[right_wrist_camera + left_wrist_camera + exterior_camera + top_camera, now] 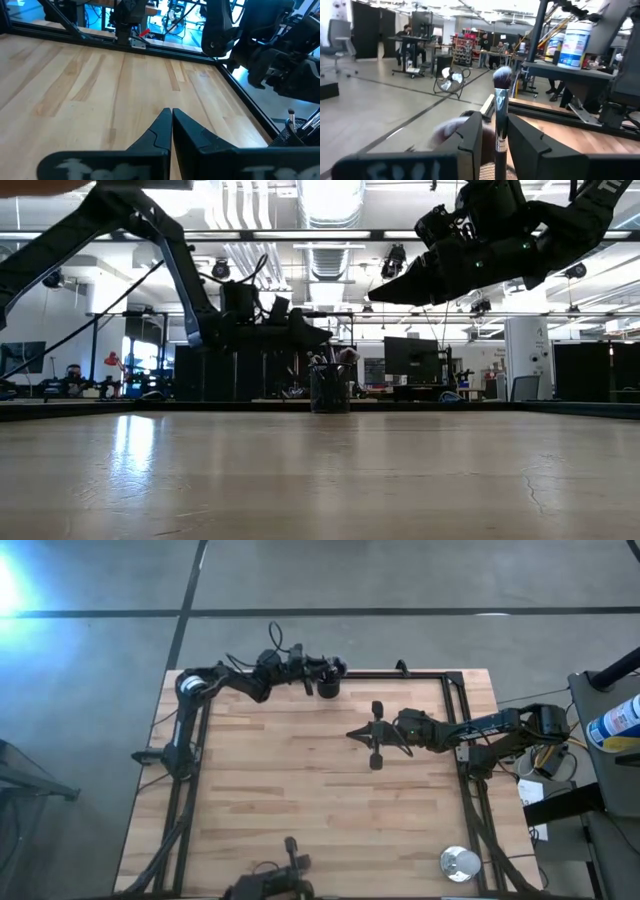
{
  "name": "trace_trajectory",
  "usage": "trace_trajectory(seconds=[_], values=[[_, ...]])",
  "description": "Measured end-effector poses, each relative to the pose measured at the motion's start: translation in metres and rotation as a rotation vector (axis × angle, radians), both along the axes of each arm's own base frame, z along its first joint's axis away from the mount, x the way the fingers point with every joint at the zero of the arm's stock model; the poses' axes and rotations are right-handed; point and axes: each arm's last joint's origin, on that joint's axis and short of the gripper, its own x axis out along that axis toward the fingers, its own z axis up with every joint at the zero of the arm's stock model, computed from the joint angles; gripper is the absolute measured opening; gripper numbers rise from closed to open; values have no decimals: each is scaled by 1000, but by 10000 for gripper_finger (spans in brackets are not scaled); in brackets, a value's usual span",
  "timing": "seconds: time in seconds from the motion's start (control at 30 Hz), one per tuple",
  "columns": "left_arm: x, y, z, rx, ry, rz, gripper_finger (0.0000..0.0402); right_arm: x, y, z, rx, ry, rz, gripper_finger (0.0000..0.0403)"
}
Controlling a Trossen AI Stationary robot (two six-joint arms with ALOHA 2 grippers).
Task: Put items in baskets/containers
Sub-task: Put the black eyeshadow brush into the black pen holder, then return to Home Position
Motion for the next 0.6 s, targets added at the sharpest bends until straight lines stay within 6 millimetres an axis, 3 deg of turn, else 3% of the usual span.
trace_trajectory(seconds=[0.4, 0.6], values=[[-3, 6, -7, -123, 54, 30, 93, 0, 0, -1, -4, 3, 1, 8], [-11, 2, 18, -65, 38, -6, 98, -1, 0, -2, 10, 14, -2, 8]])
